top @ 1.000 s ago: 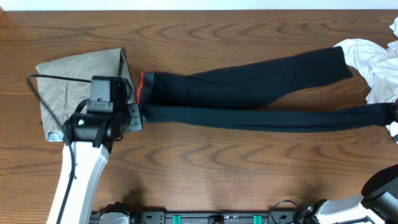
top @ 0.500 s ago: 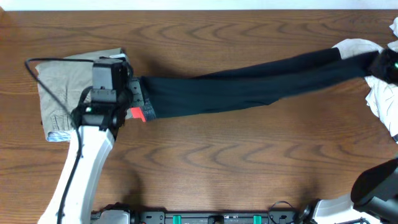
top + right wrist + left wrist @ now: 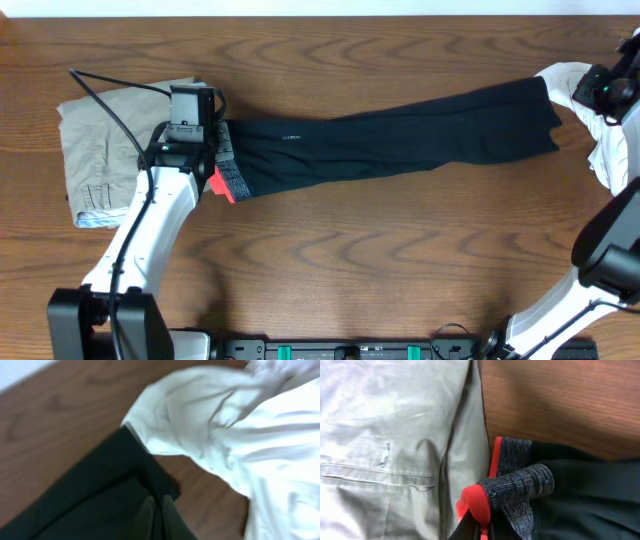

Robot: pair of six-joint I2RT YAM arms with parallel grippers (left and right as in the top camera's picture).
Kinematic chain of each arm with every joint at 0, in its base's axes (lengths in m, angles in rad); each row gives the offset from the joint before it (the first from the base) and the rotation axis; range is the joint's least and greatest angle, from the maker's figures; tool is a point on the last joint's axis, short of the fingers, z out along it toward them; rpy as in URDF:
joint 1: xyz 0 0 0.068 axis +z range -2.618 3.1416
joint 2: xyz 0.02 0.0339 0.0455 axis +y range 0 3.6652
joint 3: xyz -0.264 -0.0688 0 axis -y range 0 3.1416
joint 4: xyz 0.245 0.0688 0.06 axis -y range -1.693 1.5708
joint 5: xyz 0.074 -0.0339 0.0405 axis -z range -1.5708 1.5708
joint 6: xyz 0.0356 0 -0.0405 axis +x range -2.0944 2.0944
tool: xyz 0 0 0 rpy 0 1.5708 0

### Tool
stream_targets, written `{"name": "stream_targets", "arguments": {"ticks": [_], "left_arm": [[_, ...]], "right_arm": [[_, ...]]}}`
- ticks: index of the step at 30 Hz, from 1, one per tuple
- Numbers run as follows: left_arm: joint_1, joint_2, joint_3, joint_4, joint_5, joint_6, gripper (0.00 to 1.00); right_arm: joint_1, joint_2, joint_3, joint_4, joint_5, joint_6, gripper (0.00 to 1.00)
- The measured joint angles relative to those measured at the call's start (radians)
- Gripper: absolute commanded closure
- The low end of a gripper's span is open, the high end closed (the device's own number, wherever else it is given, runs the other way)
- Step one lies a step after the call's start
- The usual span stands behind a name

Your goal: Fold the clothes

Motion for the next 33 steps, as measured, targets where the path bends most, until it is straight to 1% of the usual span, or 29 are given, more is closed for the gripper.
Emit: {"name": "stream_targets", "arguments": {"ticks": [3,7,11,16,22,27,28,32,33], "left_arm": [[0.0,0.033,0.0,0.021,-0.004,0.0,0.94],[0.0,0.055,0.0,0.048,-0.007,0.0,0.94],[0.0,0.057,0.0,0.06,-0.007,0.0,0.94],[0.0,0.057,0.0,0.064,-0.007,0.0,0.94],[0.0,0.057,0.0,0.064,-0.007,0.0,0.94],[0.0,0.057,0.0,0.064,-0.006,0.0,0.94],[0.0,0.057,0.0,0.064,-0.007,0.0,0.94],[0.0,0.057,0.0,0.064,-0.006,0.0,0.94],[0.0,0.057,0.0,0.064,-0.006,0.0,0.94]], "right_arm": [[0.0,0.055,0.0,0.023,-0.021,0.008,0.96],[0.0,0.079,0.0,0.027,-0.043,0.013,0.96],[0.0,0.079,0.0,0.022,-0.056,0.012,0.91],[0.0,0.081,0.0,-0.008,-0.072,0.006,0.91],[0.007,0.14,0.0,0.044,-0.092,-0.008,0.89],[0.018,0.23,0.0,0.109,-0.147,-0.018,0.83],[0.019,0.246,0.0,0.12,-0.161,-0.02,0.8],[0.026,0.271,0.003,0.156,-0.199,-0.023,0.76],[0.028,0.272,0.003,0.16,-0.203,-0.023,0.74]]}}
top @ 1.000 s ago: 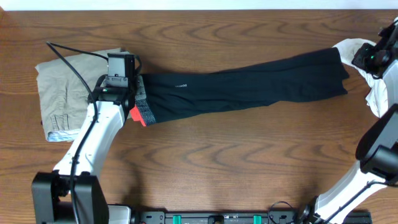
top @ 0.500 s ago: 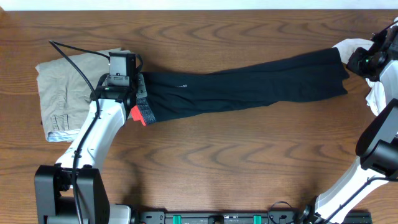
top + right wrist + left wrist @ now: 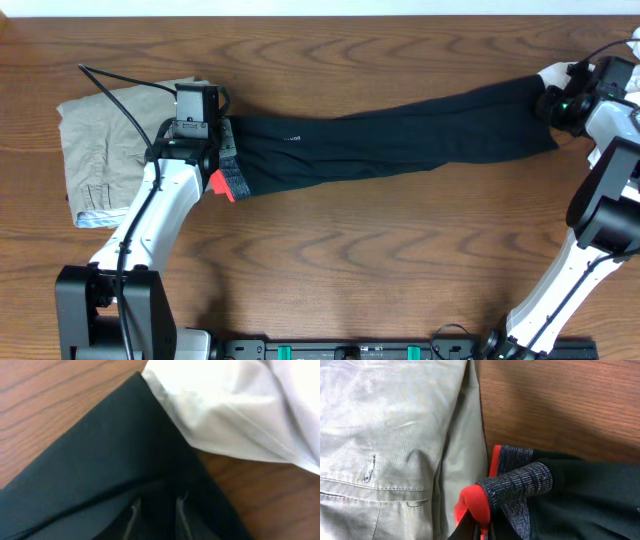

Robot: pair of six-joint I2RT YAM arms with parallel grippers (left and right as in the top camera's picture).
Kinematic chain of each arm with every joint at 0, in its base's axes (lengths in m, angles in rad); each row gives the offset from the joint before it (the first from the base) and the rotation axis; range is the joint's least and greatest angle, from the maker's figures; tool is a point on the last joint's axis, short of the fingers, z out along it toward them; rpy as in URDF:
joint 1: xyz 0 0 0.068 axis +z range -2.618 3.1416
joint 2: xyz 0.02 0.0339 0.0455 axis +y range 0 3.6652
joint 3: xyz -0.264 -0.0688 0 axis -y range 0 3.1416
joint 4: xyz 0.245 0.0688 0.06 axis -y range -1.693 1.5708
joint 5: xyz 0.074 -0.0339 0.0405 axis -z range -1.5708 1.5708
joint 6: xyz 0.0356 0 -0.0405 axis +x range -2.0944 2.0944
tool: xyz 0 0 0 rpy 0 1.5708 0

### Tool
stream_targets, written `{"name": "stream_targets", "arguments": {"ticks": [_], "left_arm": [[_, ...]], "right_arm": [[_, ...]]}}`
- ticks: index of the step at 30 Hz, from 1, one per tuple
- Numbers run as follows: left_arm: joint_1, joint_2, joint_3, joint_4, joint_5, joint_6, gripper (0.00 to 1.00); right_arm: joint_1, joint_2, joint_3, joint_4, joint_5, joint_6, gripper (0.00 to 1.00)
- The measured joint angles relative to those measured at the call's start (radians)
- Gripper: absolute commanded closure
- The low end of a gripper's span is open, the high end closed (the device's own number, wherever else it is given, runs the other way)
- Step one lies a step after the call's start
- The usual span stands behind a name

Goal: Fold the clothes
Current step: 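Hold the waistband with the left gripper and stretch legs up-right with right gripper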

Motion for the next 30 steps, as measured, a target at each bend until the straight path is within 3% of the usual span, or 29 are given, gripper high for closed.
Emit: {"name": "stream_targets", "arguments": {"ticks": [10,30], "left_arm": [[0.0,0.0,0.0,0.0,0.0,0.0,0.94],[0.0,0.0,0.0,0.0,0.0,0.0,0.94]], "right_arm": [[0.007,0.006,0.0,0.03,-0.039,-0.001,0.57],[-0.003,0.013,0.041,0.013,-0.045,-0.012,0.54]]}}
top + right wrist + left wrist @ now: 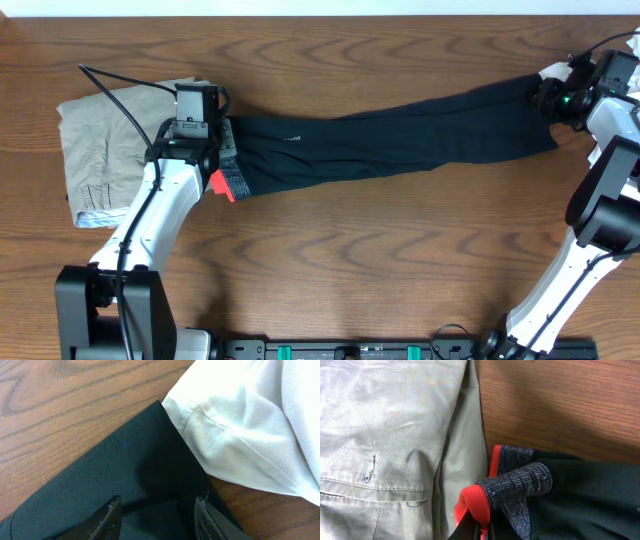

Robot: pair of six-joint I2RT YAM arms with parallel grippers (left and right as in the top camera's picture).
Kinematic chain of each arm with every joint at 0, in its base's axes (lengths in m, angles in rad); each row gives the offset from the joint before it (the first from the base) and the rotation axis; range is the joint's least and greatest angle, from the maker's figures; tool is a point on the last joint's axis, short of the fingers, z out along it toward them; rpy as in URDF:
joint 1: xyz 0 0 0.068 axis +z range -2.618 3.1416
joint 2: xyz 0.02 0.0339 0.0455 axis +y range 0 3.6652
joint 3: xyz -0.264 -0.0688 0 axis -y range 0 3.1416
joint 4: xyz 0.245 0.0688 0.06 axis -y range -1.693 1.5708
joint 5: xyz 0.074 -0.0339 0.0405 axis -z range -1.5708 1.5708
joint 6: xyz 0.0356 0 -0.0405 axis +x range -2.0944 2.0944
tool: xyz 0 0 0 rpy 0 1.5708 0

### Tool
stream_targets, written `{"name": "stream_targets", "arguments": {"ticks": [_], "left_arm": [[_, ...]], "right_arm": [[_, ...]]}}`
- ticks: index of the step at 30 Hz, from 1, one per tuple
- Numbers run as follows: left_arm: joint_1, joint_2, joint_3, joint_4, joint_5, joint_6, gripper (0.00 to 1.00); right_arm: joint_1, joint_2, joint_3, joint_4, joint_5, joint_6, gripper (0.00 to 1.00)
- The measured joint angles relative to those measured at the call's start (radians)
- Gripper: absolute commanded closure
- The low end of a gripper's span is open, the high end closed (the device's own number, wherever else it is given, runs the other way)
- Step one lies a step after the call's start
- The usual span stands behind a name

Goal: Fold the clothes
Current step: 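Hold the waistband with the left gripper and stretch legs up-right with right gripper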

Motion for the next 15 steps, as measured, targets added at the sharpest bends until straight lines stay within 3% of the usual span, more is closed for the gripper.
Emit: {"name": "stream_targets", "arguments": {"ticks": [8,15], "left_arm": [[0.0,0.0,0.0,0.0,0.0,0.0,0.94],[0.0,0.0,0.0,0.0,0.0,0.0,0.94]], "right_arm": [[0.0,0.002,0.0,-0.032,0.029,-0.027,0.57],[0.0,0.01,0.005,-0.044,0.038,-0.043,0.72]]}}
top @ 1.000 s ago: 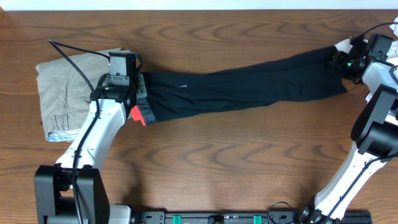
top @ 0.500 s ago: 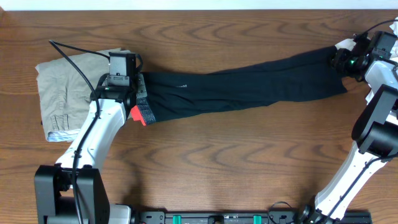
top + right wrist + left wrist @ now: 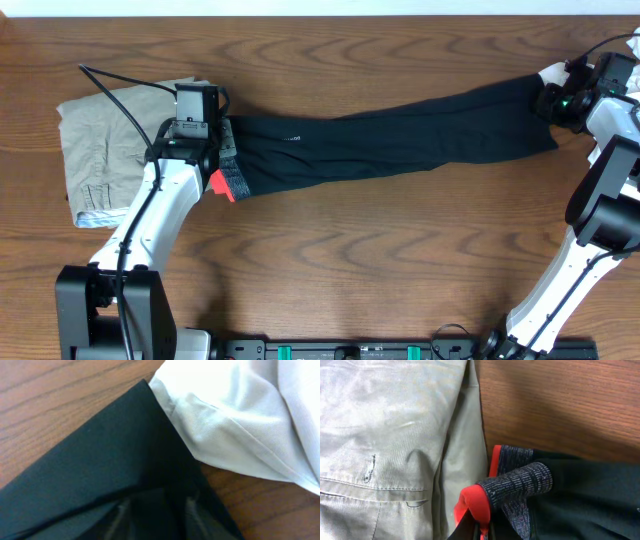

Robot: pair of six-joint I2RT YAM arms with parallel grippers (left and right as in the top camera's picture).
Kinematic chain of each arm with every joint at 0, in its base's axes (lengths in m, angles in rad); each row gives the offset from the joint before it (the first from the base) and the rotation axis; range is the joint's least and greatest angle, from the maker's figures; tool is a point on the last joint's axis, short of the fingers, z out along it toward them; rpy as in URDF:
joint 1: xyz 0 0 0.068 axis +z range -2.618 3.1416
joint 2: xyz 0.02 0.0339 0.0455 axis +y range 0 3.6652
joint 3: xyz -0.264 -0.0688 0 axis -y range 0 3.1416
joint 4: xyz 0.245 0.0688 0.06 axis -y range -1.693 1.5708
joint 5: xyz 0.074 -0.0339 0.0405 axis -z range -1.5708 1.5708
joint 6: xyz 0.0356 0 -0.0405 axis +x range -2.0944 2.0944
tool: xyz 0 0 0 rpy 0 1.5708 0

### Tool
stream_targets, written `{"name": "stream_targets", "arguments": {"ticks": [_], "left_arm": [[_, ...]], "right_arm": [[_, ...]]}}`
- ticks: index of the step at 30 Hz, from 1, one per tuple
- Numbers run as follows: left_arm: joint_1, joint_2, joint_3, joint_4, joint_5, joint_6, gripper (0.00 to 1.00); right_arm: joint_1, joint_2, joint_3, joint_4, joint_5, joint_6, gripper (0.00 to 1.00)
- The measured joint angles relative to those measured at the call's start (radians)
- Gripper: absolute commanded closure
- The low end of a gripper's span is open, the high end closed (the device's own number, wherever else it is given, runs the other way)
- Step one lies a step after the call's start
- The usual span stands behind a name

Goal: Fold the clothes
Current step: 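Hold the waistband with the left gripper and stretch legs up-right with right gripper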

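Note:
Black pants (image 3: 390,140) lie stretched across the table from left to right. Their grey and red waistband (image 3: 517,487) is at the left end, and my left gripper (image 3: 481,530) is shut on its red edge; it appears in the overhead view too (image 3: 218,172). At the far right my right gripper (image 3: 550,100) sits on the leg hem. In the right wrist view its blurred fingers (image 3: 122,512) stand apart with black cloth (image 3: 90,470) between them, the gripper (image 3: 156,517) open.
Folded khaki trousers (image 3: 100,150) lie at the left, touching the waistband (image 3: 385,435). A white garment (image 3: 610,140) lies crumpled at the right edge, against the black hem (image 3: 250,420). Bare wood table (image 3: 330,260) runs along the front.
The right gripper's fingers stand closer together than before, still straddling the black hem, and the gripper has shifted slightly right. The left gripper and the pants have not moved.
The right gripper first hung at the far right by the white garment with its fingers together. Then it sat at the black hem with fingers slightly apart, then wide open, and now narrower. The left gripper stayed shut on the waistband throughout.

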Motion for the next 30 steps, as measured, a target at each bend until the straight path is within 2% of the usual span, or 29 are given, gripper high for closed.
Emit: {"name": "stream_targets", "arguments": {"ticks": [5,7,9,10,24,30], "left_arm": [[0.0,0.0,0.0,0.0,0.0,0.0,0.93],[0.0,0.0,0.0,0.0,0.0,0.0,0.93],[0.0,0.0,0.0,0.0,0.0,0.0,0.93],[0.0,0.0,0.0,0.0,0.0,0.0,0.93],[0.0,0.0,0.0,0.0,0.0,0.0,0.93],[0.0,0.0,0.0,0.006,0.0,0.0,0.93]], "right_arm": [[0.0,0.001,0.0,-0.001,0.005,0.0,0.76],[0.0,0.001,0.0,-0.002,0.005,-0.002,0.84],[0.0,0.001,0.0,-0.004,0.005,-0.008,0.97],[0.0,0.001,0.0,-0.007,0.005,-0.008,0.99],[0.0,-0.003,0.0,-0.017,0.006,-0.003,0.99],[0.0,-0.105,0.0,-0.005,0.012,-0.003,0.99]]}}
